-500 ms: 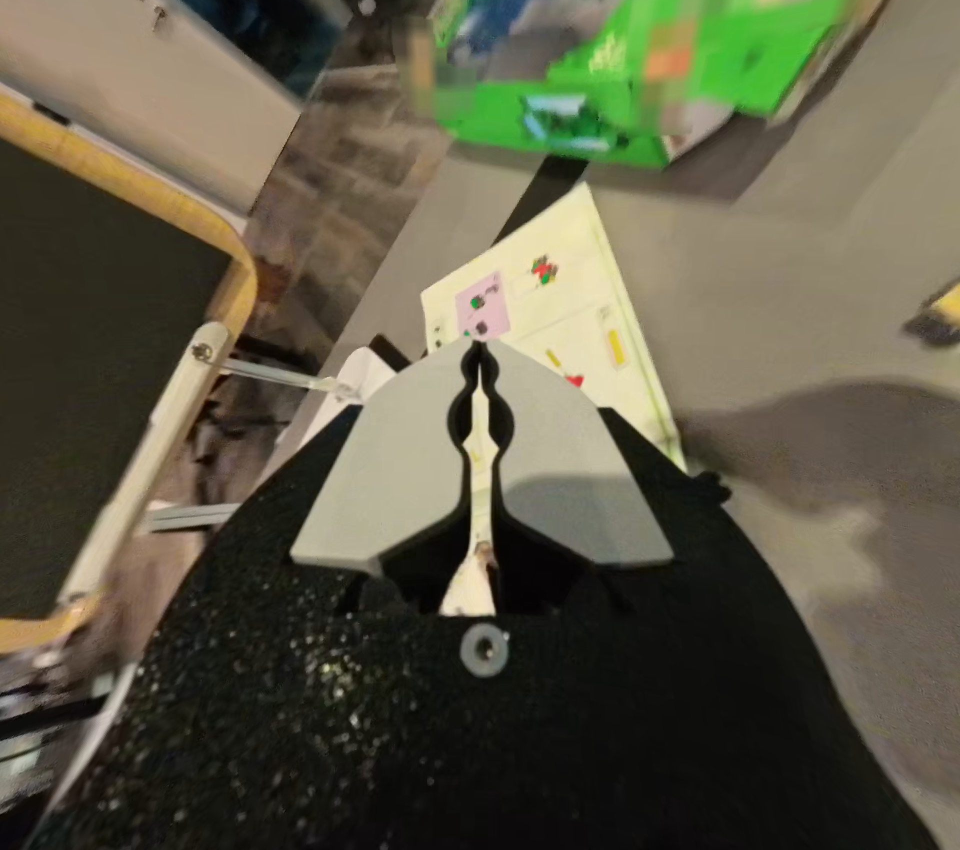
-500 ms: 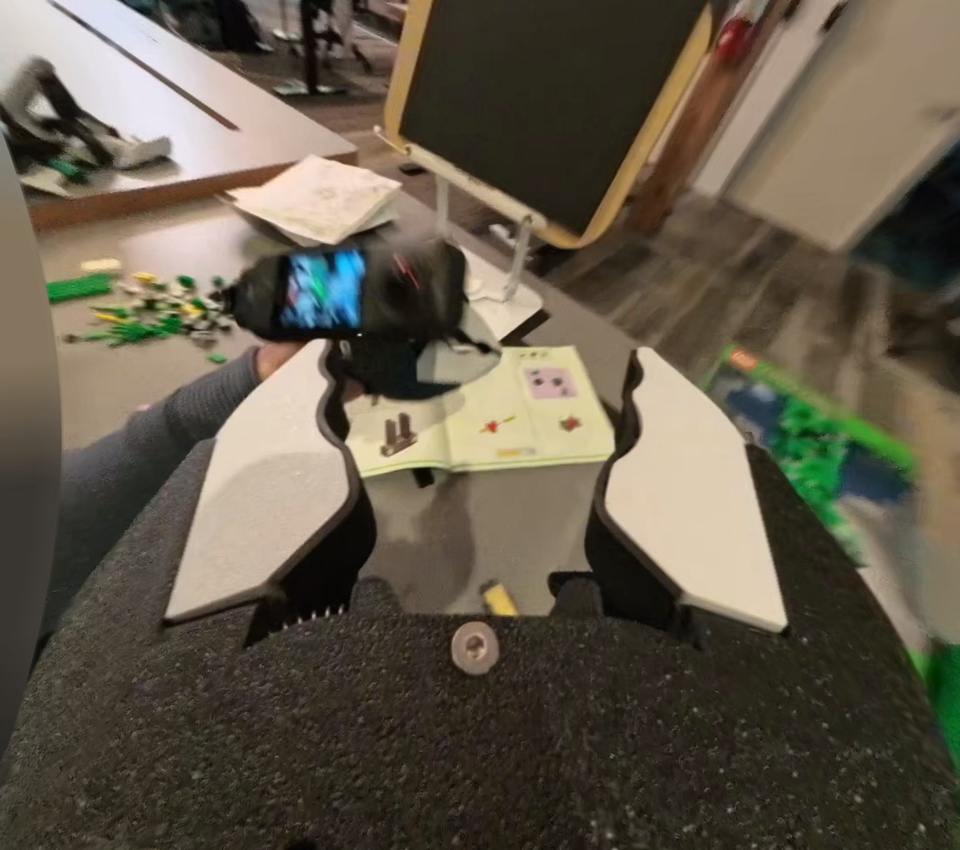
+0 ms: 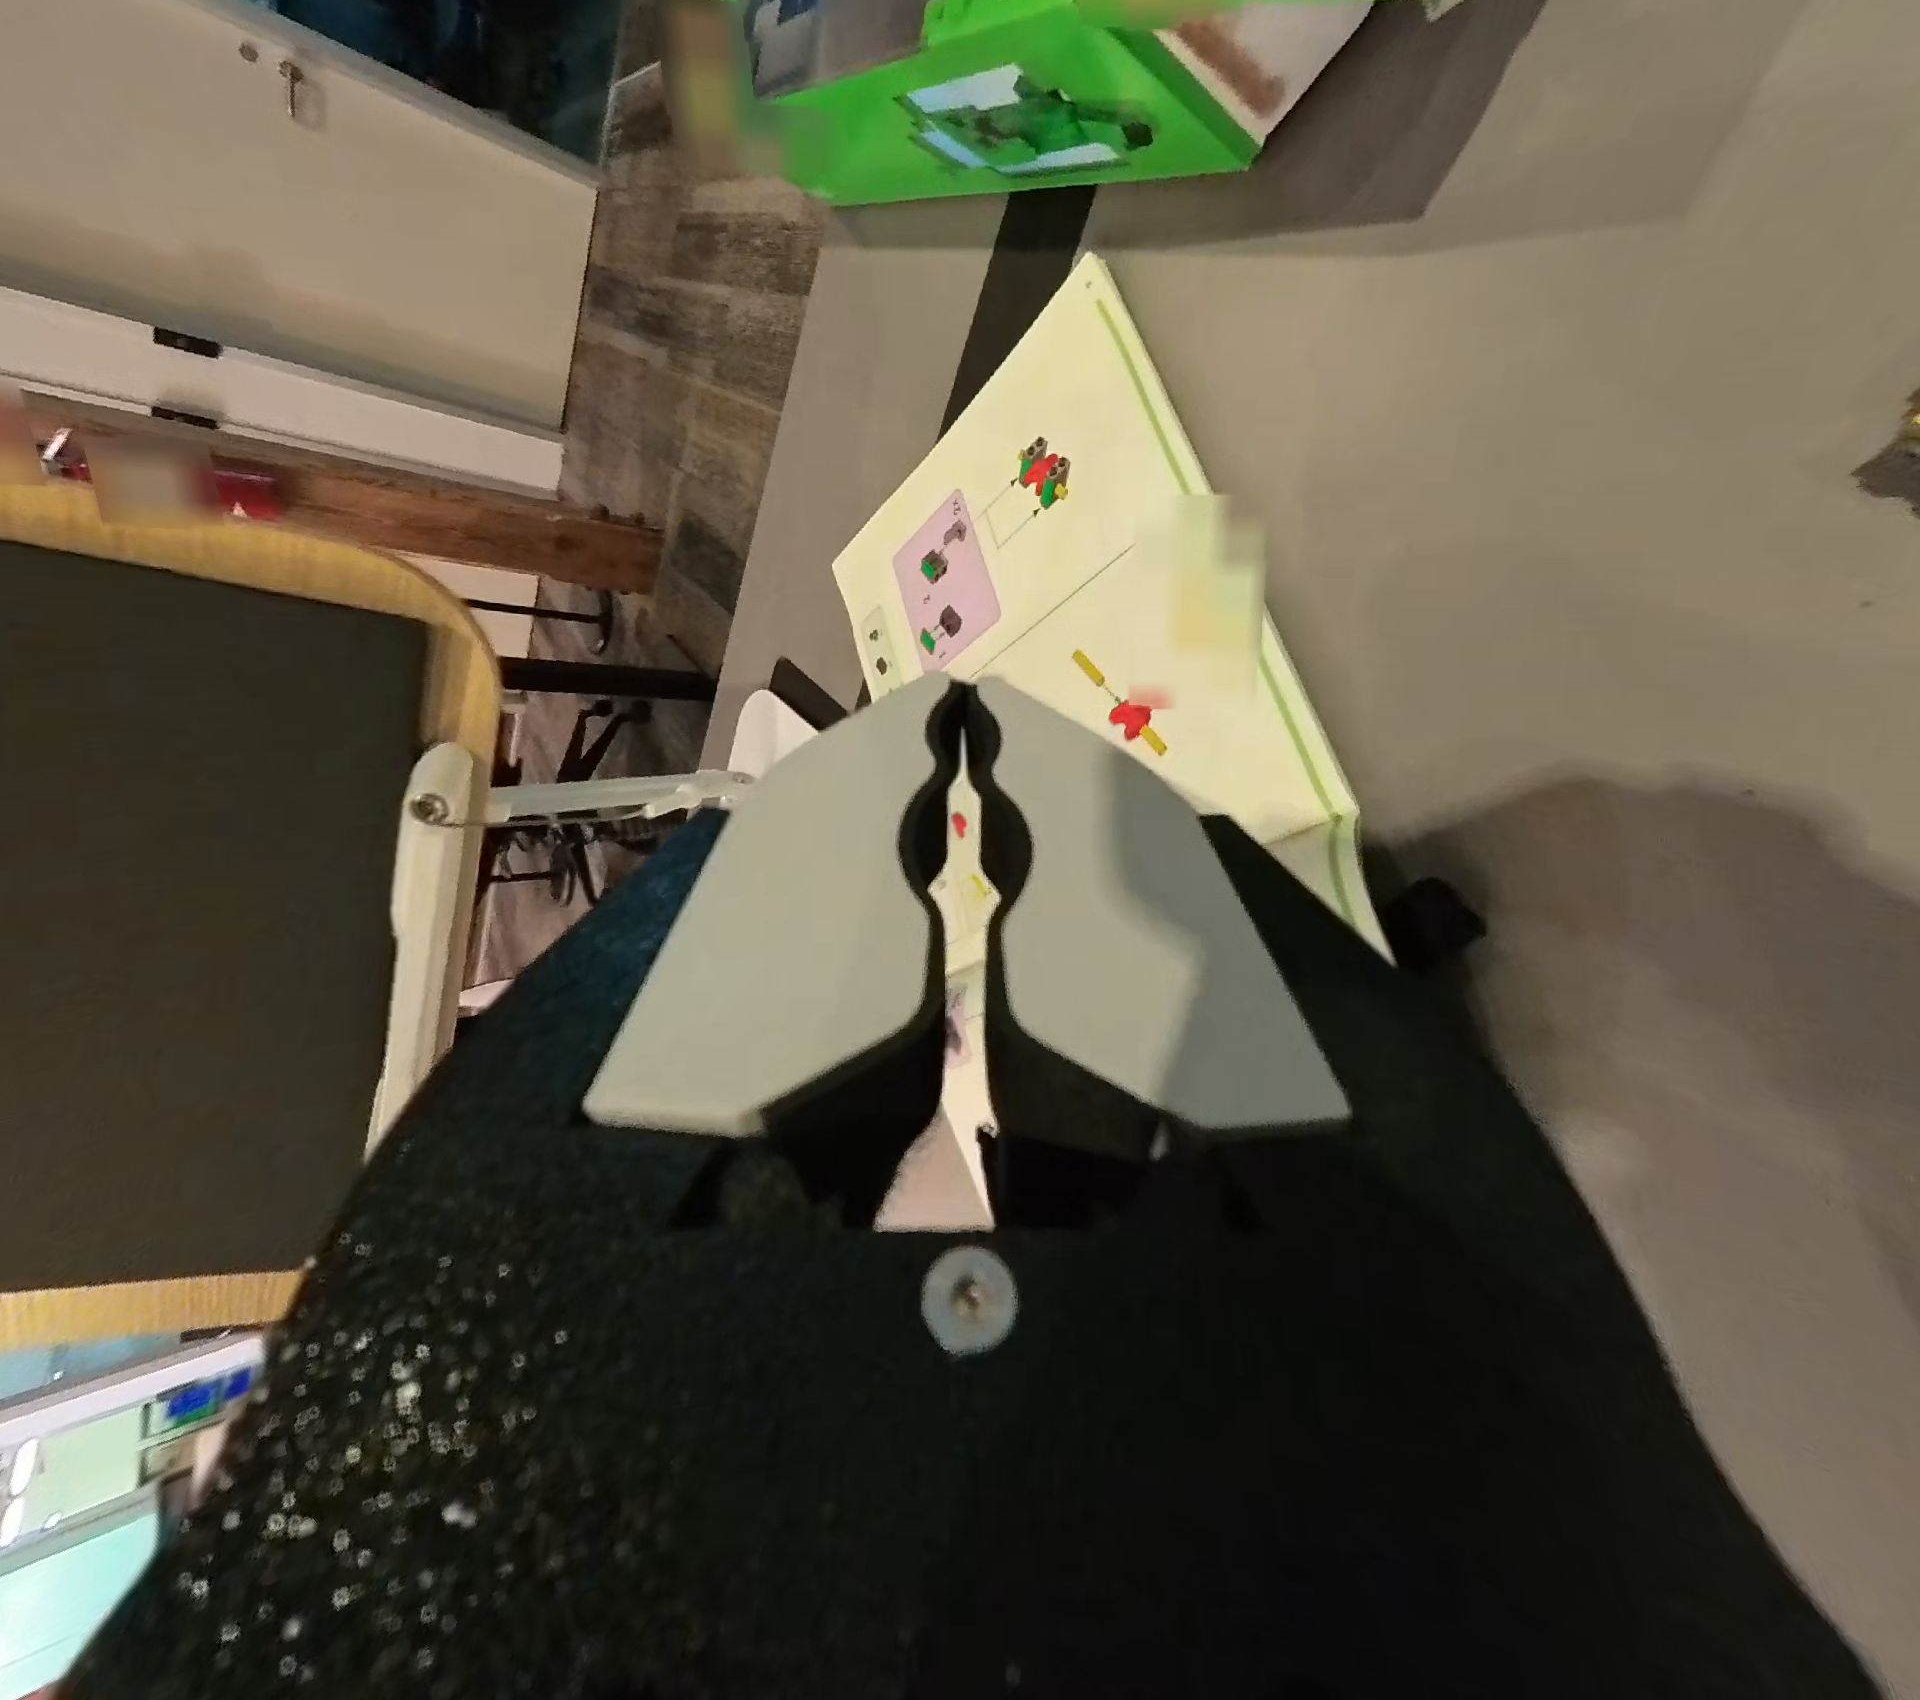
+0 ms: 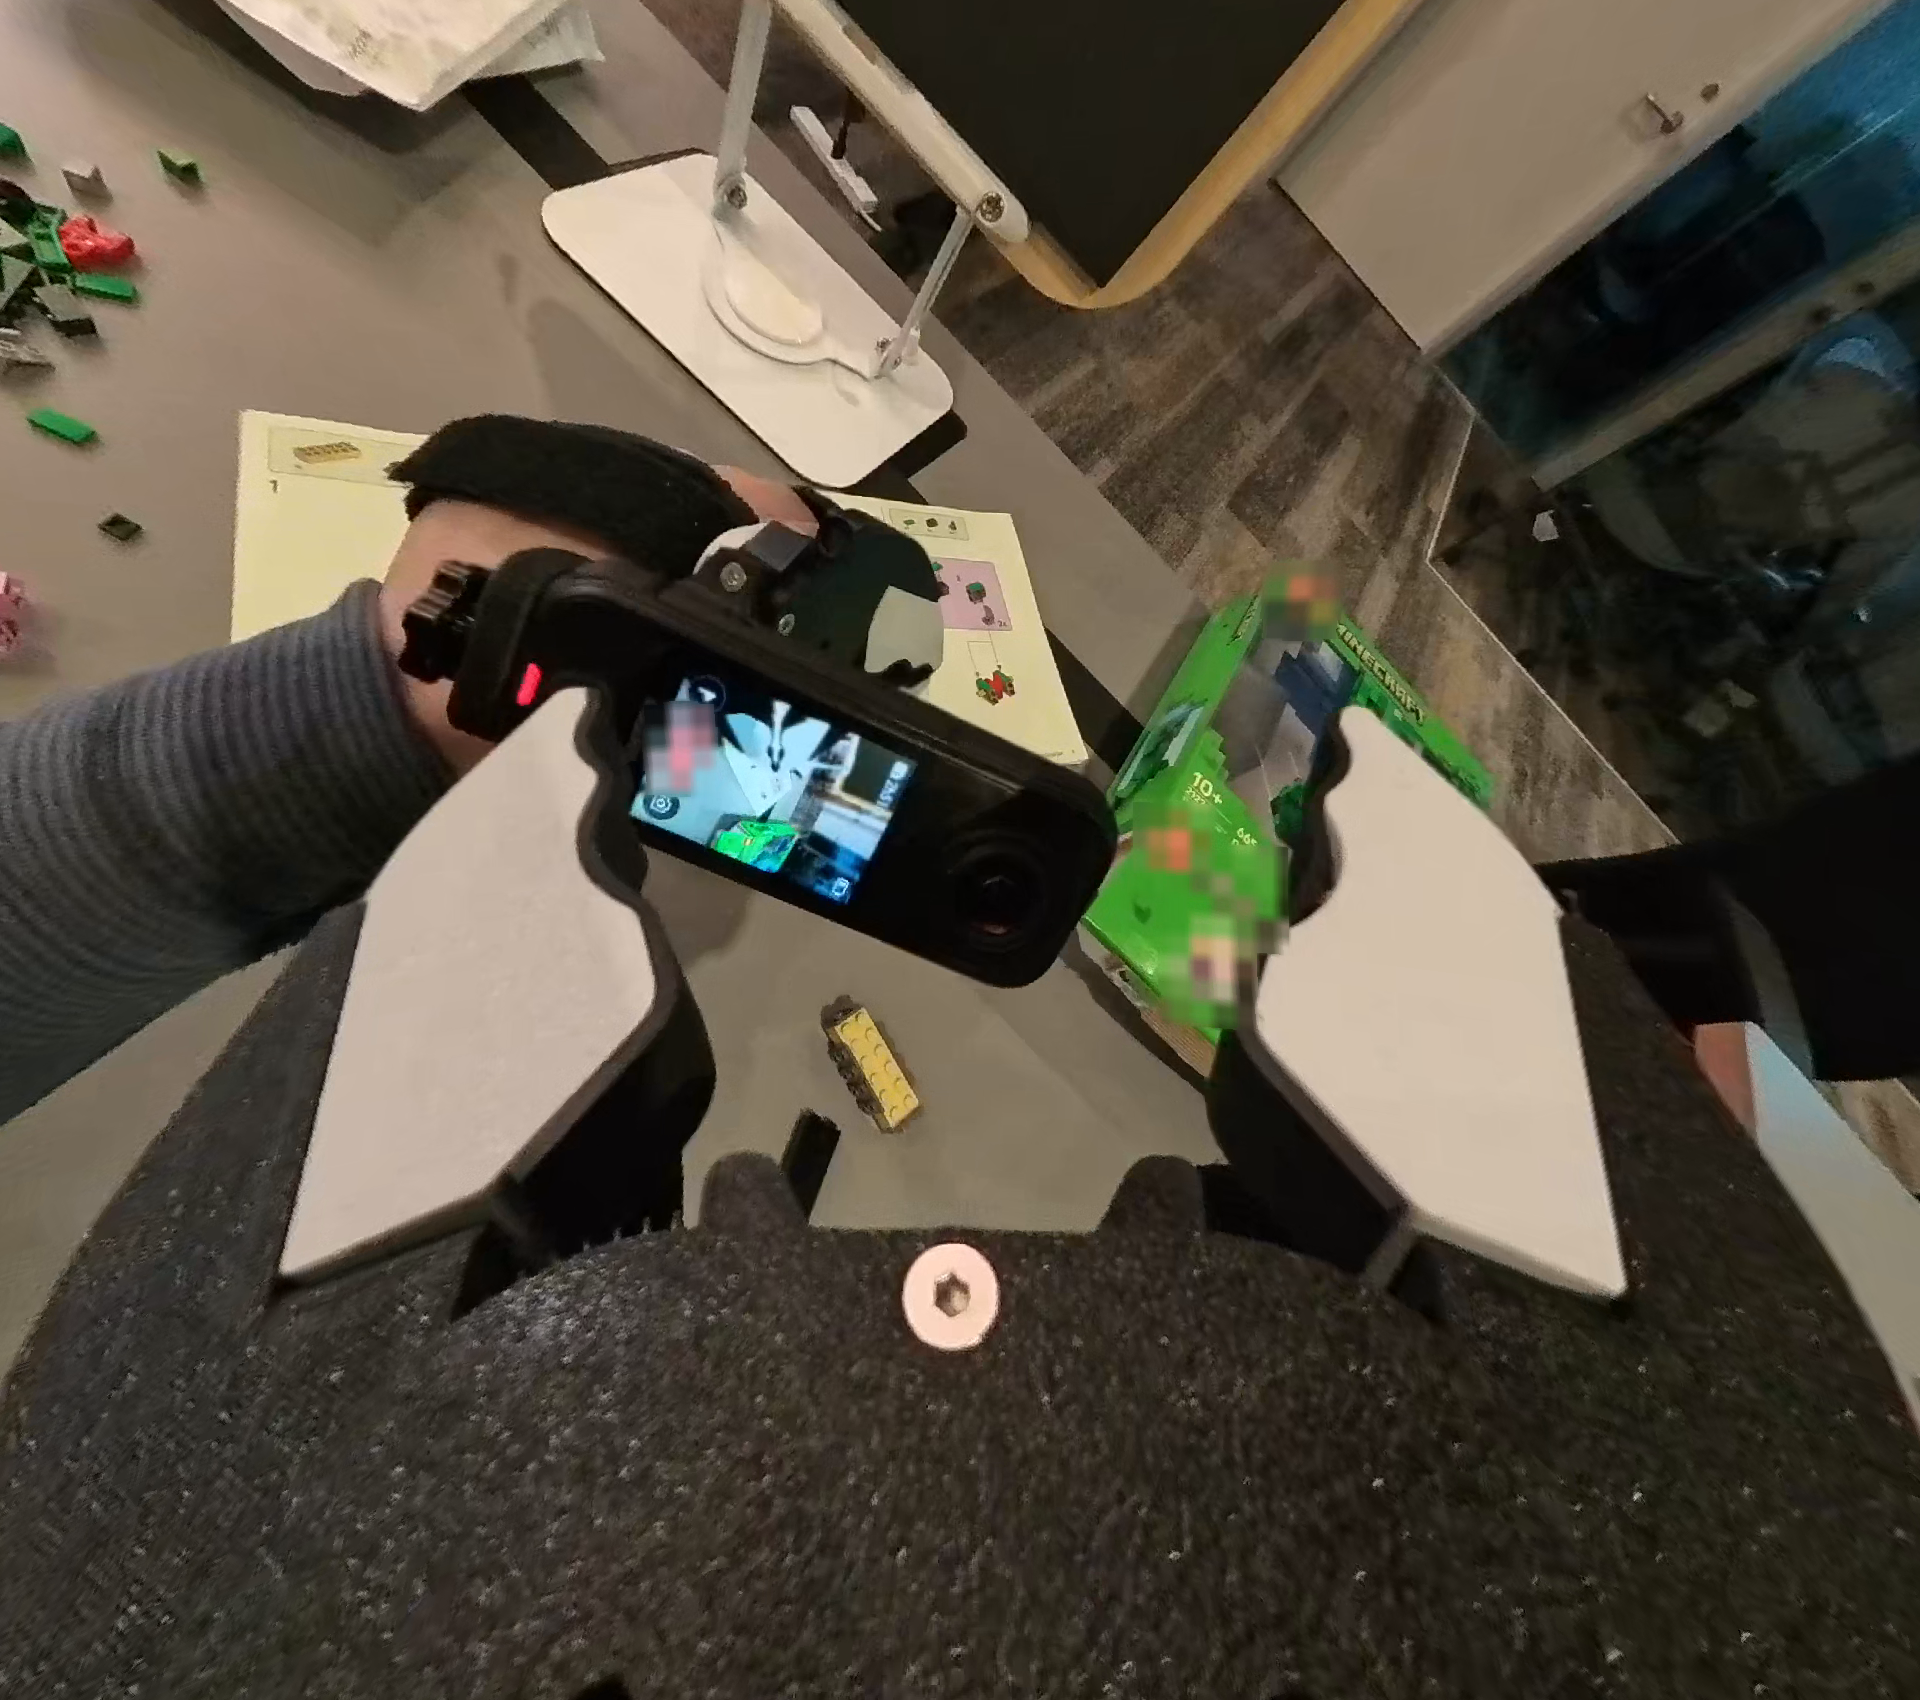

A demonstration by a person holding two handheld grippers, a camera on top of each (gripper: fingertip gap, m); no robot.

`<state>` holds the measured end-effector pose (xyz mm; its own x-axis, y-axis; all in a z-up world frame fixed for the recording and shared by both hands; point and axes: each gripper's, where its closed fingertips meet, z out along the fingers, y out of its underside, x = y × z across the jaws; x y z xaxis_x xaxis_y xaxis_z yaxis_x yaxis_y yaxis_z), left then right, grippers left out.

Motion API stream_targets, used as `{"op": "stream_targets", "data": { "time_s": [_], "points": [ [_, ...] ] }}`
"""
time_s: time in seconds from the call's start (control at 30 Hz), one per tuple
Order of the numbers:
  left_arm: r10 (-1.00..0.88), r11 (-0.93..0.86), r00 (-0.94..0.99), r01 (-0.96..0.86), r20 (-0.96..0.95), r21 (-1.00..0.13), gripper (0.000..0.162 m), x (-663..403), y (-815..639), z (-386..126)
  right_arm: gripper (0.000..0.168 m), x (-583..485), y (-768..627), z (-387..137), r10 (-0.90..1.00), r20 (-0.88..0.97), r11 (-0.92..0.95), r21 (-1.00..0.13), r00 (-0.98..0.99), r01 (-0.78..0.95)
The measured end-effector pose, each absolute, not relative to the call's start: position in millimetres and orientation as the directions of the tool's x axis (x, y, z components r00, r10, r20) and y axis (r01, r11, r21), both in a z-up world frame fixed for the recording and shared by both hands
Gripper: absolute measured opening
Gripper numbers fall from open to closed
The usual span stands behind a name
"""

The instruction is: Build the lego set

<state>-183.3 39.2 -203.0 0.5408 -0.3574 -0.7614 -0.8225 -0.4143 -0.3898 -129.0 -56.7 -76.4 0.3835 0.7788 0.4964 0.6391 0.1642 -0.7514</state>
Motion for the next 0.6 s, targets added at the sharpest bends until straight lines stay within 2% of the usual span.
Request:
{"op": "stream_targets", "data": {
  "time_s": [0.3, 0.6],
  "points": [
    [-0.444, -0.397, 0.468, -0.867, -0.764, -0.300, 0.000, -158, 46, -231, 0.119, -120, -46, -98, 0.768, 0.543, 0.109, -0.632, 0.339, 0.767],
    [-0.484, -0.404, 0.455, -0.874, -0.748, -0.270, 0.000, -159, 47, -244, 0.116, -116, -44, -104, 0.771, 0.542, 0.097, -0.618, 0.333, 0.780]
  ]
}}
